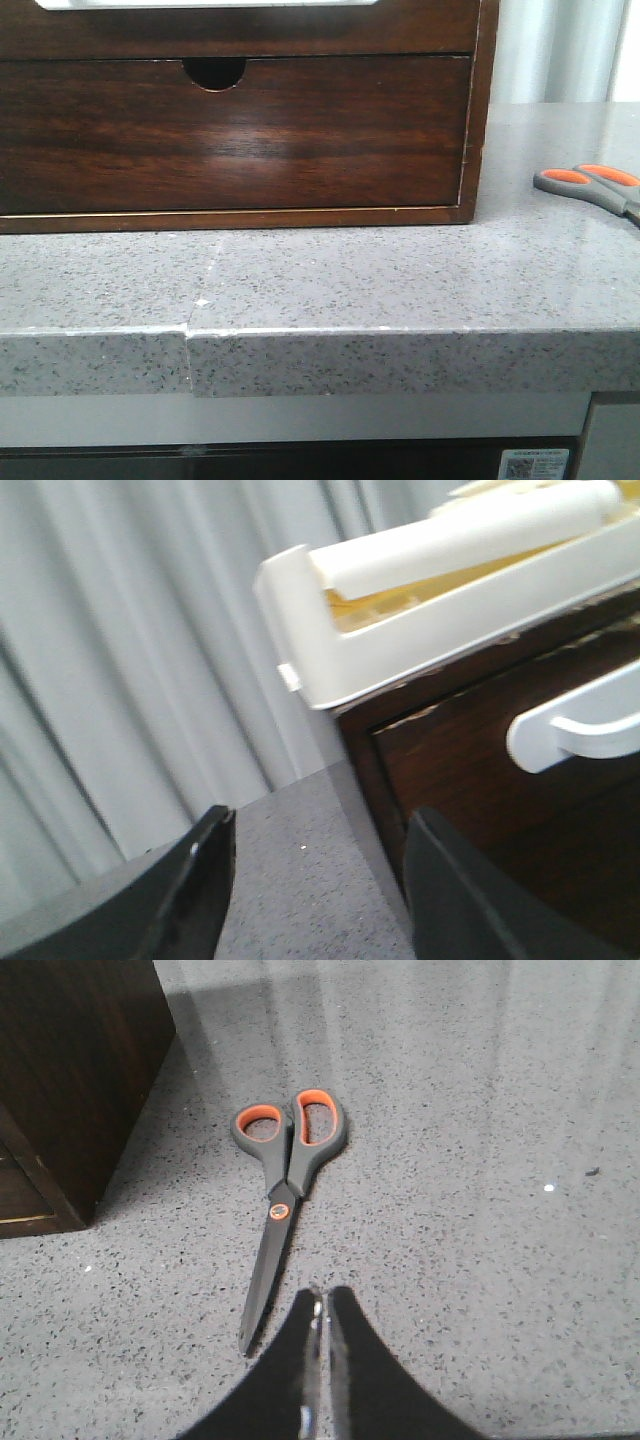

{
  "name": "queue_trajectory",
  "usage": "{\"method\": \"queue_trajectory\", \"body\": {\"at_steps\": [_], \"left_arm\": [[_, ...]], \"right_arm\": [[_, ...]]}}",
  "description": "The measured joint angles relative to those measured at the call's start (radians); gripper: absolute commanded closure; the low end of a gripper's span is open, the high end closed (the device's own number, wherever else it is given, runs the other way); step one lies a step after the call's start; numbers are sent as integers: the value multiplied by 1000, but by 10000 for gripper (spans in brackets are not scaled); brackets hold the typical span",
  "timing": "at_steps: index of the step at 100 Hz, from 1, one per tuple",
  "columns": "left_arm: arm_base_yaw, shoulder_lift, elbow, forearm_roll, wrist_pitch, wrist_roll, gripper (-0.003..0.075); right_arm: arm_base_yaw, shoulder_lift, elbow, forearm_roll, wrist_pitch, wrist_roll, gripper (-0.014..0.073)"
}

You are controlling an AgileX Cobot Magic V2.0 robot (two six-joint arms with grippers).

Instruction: Put scissors in drawer with both arms

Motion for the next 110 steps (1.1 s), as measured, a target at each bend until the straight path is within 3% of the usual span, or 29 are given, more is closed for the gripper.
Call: {"method": "queue_trajectory", "body": {"at_steps": [26, 50, 110], "left_arm": [[-175, 191, -91, 343, -23, 0, 355], [-277, 360, -174, 607, -47, 2, 354], [-307, 616, -339, 811, -56, 3, 355]], "right_arm": [[0, 0, 0, 1, 1, 0, 635], [0, 0, 0, 1, 1, 0, 635], [0, 0, 0, 1, 1, 0, 635]]}}
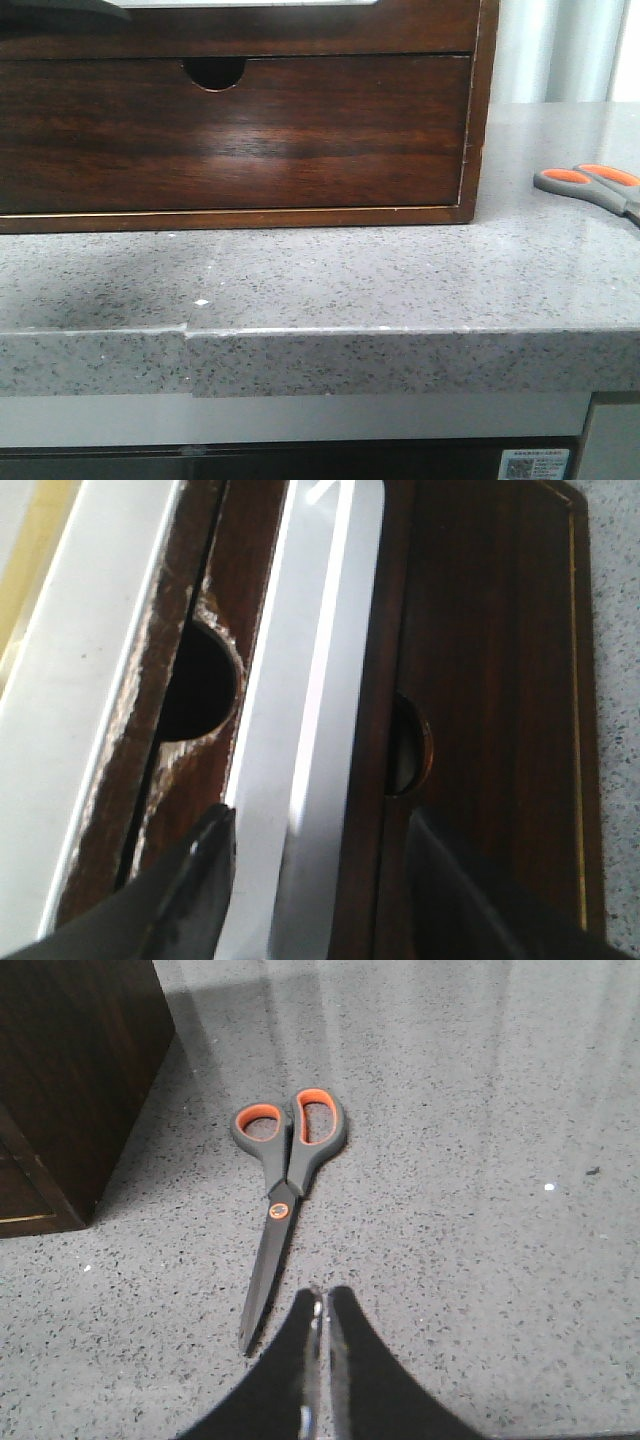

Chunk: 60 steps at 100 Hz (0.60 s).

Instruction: Put scissors in drawer with both arms

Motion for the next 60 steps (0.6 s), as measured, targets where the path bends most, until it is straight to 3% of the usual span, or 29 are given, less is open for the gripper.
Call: {"method": "queue_trajectory", "body": {"at_steps": [23, 45, 60], "left_arm": [[0, 35, -16, 38, 0, 0, 378], [0, 35, -18, 45, 0, 0, 661], [0, 35, -24, 45, 3, 8, 742]], "right_arm": [[0, 0, 0, 0, 0, 0, 635], [0, 0, 0, 0, 0, 0, 635], [0, 0, 0, 0, 0, 0, 635]]}}
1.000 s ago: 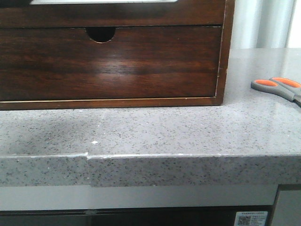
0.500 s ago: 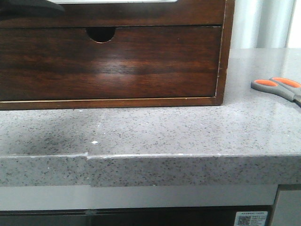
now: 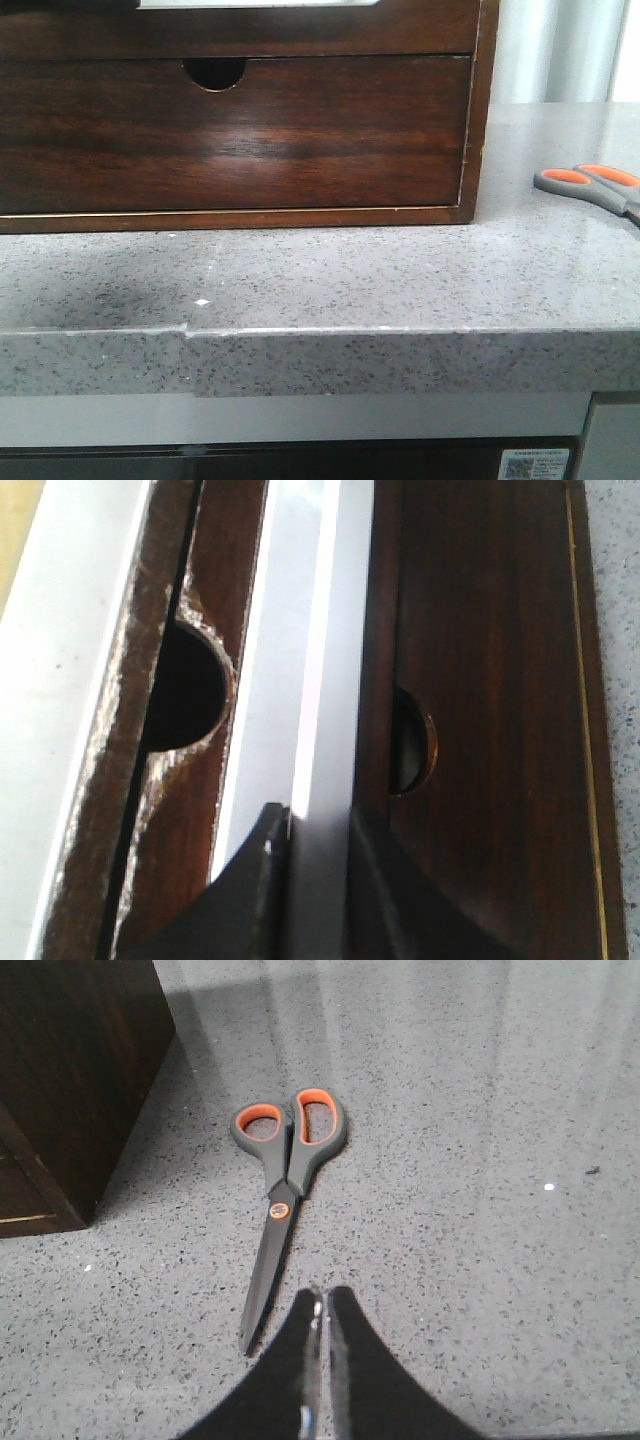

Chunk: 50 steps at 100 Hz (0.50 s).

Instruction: Put scissors in drawer with both arms

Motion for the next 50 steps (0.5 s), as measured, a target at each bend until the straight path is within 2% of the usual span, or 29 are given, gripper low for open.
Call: {"method": "queue_trajectory", "body": {"at_steps": [50], "left_arm": [[0, 0, 0, 2, -6, 4, 742]], "right_arm": [[0, 0, 0, 0, 2, 0, 635]]}}
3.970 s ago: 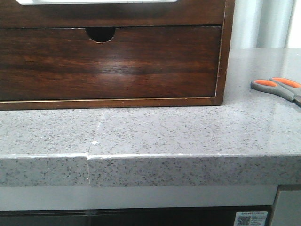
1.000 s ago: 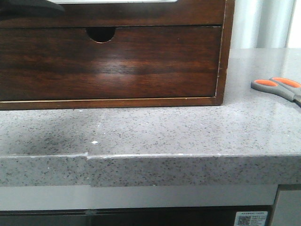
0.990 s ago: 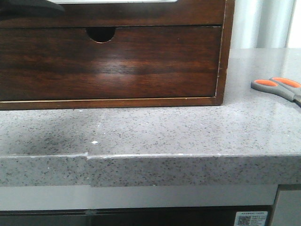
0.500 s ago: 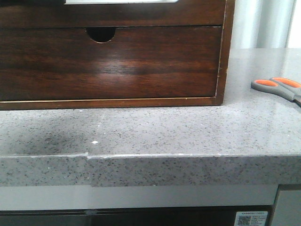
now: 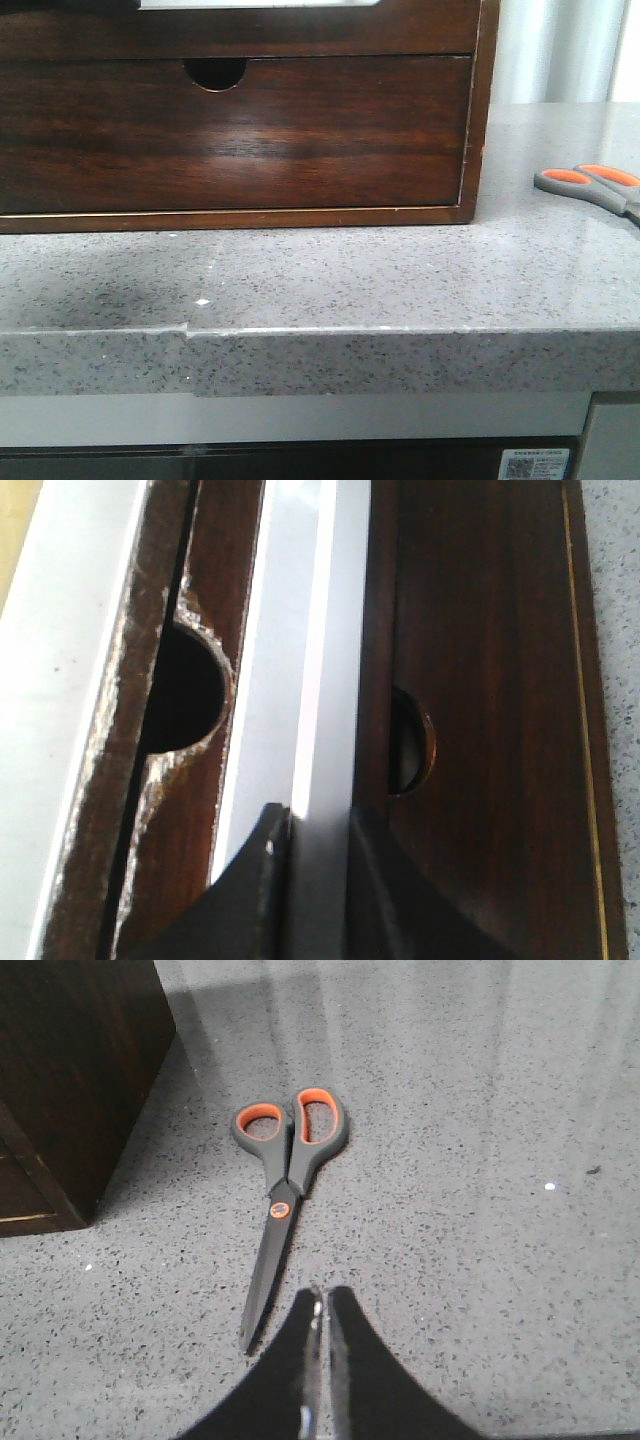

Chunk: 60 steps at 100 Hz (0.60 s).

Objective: Put scissors in drawer with both arms
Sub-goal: 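Pull the wooden drawer open toward the robot with the left gripper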

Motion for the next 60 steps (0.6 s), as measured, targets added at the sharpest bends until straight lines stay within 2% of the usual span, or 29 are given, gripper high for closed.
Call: {"method": "queue_trajectory", "body": {"at_steps": [34, 60], "left_arm": [[0, -66, 25, 27, -26, -14, 742], [0, -156, 103, 33, -89, -14, 742]], "right_arm": [[0, 0, 0, 0, 2, 0, 635], [0, 0, 0, 0, 2, 0, 635]]}}
